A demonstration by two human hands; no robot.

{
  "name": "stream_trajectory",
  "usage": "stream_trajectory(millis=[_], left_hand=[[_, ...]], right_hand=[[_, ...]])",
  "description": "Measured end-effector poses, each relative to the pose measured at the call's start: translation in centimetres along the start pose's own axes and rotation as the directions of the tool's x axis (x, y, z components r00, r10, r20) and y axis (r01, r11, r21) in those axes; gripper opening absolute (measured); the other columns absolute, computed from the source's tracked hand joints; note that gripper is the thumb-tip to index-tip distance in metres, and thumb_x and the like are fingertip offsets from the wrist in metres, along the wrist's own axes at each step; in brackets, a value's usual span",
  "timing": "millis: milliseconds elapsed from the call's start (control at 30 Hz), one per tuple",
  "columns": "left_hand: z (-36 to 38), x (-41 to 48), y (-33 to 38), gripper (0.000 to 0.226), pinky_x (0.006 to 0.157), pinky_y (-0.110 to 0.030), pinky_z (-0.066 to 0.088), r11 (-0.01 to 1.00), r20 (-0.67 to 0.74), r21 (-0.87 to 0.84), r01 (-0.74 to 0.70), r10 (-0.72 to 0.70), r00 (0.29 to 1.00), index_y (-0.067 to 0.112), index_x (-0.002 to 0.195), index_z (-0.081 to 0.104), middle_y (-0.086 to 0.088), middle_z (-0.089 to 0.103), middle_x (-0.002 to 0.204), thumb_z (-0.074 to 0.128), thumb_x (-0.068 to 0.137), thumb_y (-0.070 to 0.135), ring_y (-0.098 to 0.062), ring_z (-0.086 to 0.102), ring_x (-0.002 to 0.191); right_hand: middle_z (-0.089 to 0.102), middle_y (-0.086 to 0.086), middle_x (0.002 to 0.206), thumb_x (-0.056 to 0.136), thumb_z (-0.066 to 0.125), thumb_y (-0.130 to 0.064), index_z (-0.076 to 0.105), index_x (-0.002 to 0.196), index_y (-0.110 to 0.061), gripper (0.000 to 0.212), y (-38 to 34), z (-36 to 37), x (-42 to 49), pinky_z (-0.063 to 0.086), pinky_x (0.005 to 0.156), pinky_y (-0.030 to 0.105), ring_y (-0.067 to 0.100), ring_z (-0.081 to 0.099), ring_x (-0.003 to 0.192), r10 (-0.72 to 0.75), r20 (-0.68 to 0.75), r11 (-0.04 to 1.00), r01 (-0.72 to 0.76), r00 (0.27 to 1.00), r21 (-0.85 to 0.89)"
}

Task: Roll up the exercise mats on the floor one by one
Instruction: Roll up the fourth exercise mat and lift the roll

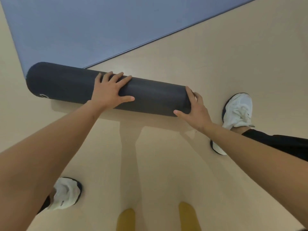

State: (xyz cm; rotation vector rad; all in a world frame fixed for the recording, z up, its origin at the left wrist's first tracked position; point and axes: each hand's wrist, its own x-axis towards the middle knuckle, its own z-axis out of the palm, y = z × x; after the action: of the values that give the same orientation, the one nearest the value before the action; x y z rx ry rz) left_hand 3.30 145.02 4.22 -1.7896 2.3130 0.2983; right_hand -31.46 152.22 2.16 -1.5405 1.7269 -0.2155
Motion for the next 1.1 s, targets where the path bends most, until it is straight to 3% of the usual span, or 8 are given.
stream_trajectory(millis=[167, 433, 533, 633, 767, 833, 1000, 1100], left_hand=[[1.4, -0.8, 5.6, 0.069, 0.125, -0.061, 0.014, 0.942, -0.101, -0.217, 0.256, -0.282, 0.954, 0.039, 0.161, 0.026, -0.006, 0.017, 0.172, 0.047, 0.099, 0.062, -0.040, 0.008, 0.157], [4.1, -4.5, 13.4, 0.089, 0.117, -0.054, 0.038, 0.852, -0.001, -0.462, 0.246, -0.278, 0.961, 0.046, 0.162, 0.018, -0.001, -0.009, 0.173, 0.068, 0.090, 0.059, -0.041, -0.009, 0.156], [4.0, -6.3, 15.0, 0.094, 0.120, -0.054, 0.032, 0.854, 0.012, -0.461, 0.241, -0.266, 0.964, 0.043, 0.163, 0.013, -0.003, -0.009, 0.173, 0.065, 0.088, 0.065, -0.039, -0.013, 0.157], [2.9, -8.4, 15.4, 0.104, 0.127, -0.058, 0.013, 0.908, 0.035, -0.356, 0.222, -0.225, 0.974, 0.036, 0.164, 0.001, -0.006, -0.013, 0.173, 0.058, 0.086, 0.075, -0.041, -0.015, 0.156], [-0.4, -10.5, 13.5, 0.114, 0.125, -0.058, -0.004, 0.945, 0.060, -0.298, 0.134, -0.121, 0.991, 0.031, 0.163, -0.008, -0.007, -0.019, 0.171, 0.055, 0.083, 0.082, -0.042, -0.017, 0.156], [-2.9, -11.7, 12.1, 0.112, 0.126, -0.057, 0.002, 0.949, 0.050, -0.295, 0.112, -0.102, 0.994, 0.031, 0.164, -0.002, -0.006, -0.011, 0.173, 0.057, 0.083, 0.080, -0.039, -0.011, 0.158], [-9.6, -16.4, 10.0, 0.089, 0.115, -0.050, 0.040, 0.957, 0.008, -0.264, 0.115, -0.117, 0.993, 0.032, 0.162, 0.024, 0.004, 0.021, 0.171, 0.062, 0.090, 0.067, -0.027, 0.023, 0.155], [-11.6, -20.0, 9.0, 0.086, 0.113, -0.049, 0.045, 0.942, 0.005, -0.310, 0.128, -0.133, 0.991, 0.031, 0.162, 0.026, 0.006, 0.023, 0.170, 0.065, 0.091, 0.062, -0.025, 0.030, 0.151]], right_hand=[[0.053, 0.006, 0.143, 0.086, 0.073, -0.060, -0.002, 0.160, -0.049, 0.106, -1.8, 0.9, 2.1, 0.047, 0.105, 0.041, 0.030, 0.055, 0.128, 0.140, -0.105, 0.966, -0.113, 0.985, 0.234], [0.052, -0.001, 0.152, 0.090, 0.072, -0.053, 0.013, 0.163, -0.041, 0.095, -2.4, -0.8, 2.3, 0.045, 0.113, 0.042, 0.030, 0.053, 0.135, 0.152, -0.096, 0.963, -0.125, 0.984, 0.239], [0.051, -0.003, 0.153, 0.090, 0.072, -0.053, 0.017, 0.162, -0.039, 0.092, -3.0, -0.8, 0.4, 0.044, 0.113, 0.046, 0.030, 0.052, 0.135, 0.147, -0.065, 0.969, -0.131, 0.987, 0.211], [0.056, -0.005, 0.145, 0.088, 0.076, -0.048, 0.033, 0.157, -0.036, 0.082, -4.5, -1.1, -1.7, 0.051, 0.106, 0.044, 0.025, 0.055, 0.130, 0.198, -0.031, 0.943, -0.182, 0.980, 0.279], [0.064, -0.003, 0.121, 0.088, 0.080, -0.038, 0.056, 0.123, -0.029, 0.044, -8.4, -2.3, -3.9, 0.061, 0.069, 0.042, 0.029, 0.064, 0.111, 0.287, 0.070, 0.859, -0.289, 0.955, 0.422], [0.066, 0.001, 0.118, 0.087, 0.082, -0.035, 0.060, 0.121, -0.025, 0.042, -10.7, -3.0, -5.3, 0.060, 0.063, 0.039, 0.031, 0.066, 0.106, 0.310, 0.085, 0.830, -0.313, 0.947, 0.461], [0.065, 0.008, 0.120, 0.086, 0.084, -0.028, 0.058, 0.125, -0.023, 0.047, -16.2, -4.6, -9.1, 0.063, 0.082, 0.050, 0.034, 0.066, 0.101, 0.268, 0.113, 0.817, -0.288, 0.957, 0.499], [0.062, 0.010, 0.118, 0.087, 0.082, -0.027, 0.057, 0.130, -0.024, 0.050, -19.7, -5.8, -11.9, 0.064, 0.076, 0.043, 0.032, 0.066, 0.092, 0.201, 0.142, 0.829, -0.245, 0.969, 0.503]])
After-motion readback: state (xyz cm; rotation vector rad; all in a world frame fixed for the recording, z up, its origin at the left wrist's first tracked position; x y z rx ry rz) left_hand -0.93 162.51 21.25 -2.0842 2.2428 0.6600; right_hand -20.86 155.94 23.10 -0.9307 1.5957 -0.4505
